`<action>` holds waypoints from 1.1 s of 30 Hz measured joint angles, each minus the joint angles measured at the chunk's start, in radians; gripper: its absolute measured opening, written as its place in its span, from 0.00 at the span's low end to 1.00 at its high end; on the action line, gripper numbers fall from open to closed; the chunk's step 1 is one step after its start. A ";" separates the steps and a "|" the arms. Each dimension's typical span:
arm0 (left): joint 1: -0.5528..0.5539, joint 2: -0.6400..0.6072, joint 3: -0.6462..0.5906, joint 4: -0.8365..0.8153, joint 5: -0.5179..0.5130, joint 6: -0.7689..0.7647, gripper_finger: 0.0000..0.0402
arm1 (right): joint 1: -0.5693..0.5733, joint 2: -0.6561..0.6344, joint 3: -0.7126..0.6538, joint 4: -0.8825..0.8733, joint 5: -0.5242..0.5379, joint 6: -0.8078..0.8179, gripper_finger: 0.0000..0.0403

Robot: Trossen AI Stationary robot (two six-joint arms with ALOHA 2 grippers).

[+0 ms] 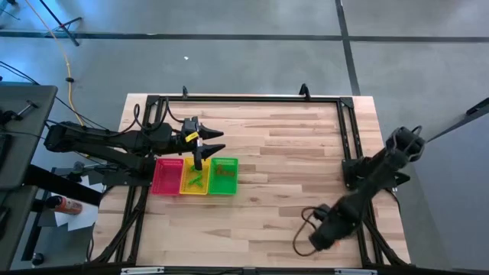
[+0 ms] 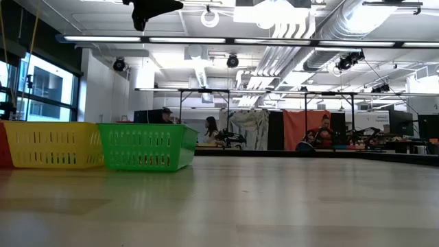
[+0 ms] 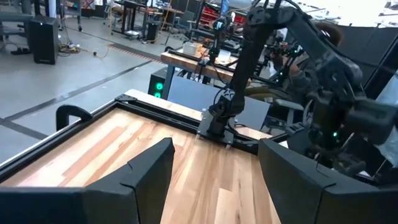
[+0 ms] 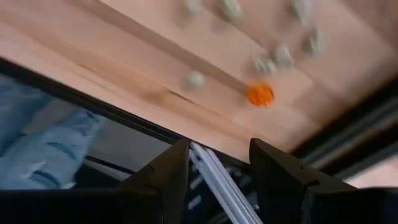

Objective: Sort Halloween decoration
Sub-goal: Put the orange pumpkin toy into the green bin

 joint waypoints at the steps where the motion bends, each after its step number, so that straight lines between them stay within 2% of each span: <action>1: 0.000 0.000 0.000 0.000 0.000 -0.008 0.56 | 0.016 0.014 0.000 0.000 -0.015 0.021 0.41; 6: 0.000 0.000 0.000 0.000 0.000 -0.015 0.56 | 0.053 0.065 0.000 -0.005 -0.067 0.014 0.41; 11: 0.000 0.000 0.000 -0.001 0.000 -0.015 0.56 | 0.050 0.072 -0.009 0.007 -0.070 -0.038 0.41; 20: 0.000 0.000 0.000 -0.005 0.000 -0.015 0.56 | 0.058 0.018 -0.213 0.289 -0.064 0.059 0.41; 33: 0.000 0.000 0.000 -0.006 0.000 -0.015 0.56 | 0.056 0.018 -0.231 0.265 -0.077 0.076 0.41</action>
